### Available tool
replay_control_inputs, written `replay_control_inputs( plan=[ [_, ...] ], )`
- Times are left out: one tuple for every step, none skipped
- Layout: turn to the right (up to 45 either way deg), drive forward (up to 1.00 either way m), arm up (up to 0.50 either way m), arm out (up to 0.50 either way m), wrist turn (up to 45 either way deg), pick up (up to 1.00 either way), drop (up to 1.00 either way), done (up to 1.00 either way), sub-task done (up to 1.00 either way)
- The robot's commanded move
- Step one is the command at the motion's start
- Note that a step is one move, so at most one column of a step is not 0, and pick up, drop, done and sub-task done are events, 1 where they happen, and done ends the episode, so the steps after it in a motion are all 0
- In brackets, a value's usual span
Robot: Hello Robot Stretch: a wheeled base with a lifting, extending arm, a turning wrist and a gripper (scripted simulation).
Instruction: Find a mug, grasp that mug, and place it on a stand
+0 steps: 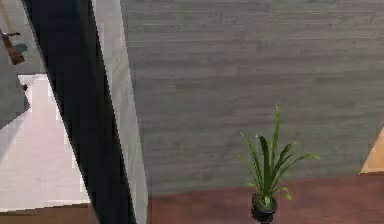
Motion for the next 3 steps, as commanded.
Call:
replay_control_inputs(
  plan=[
    [0.0,0.30,0.00,0.00,0.0,0.00,0.00,0.00,0.00],
    [45.0,0.00,0.00,0.00,0.0,0.00,0.00,0.00,0.00],
    [21.0,0.00,0.00,0.00,0.0,0.00,0.00,0.00,0.00]
  ],
)
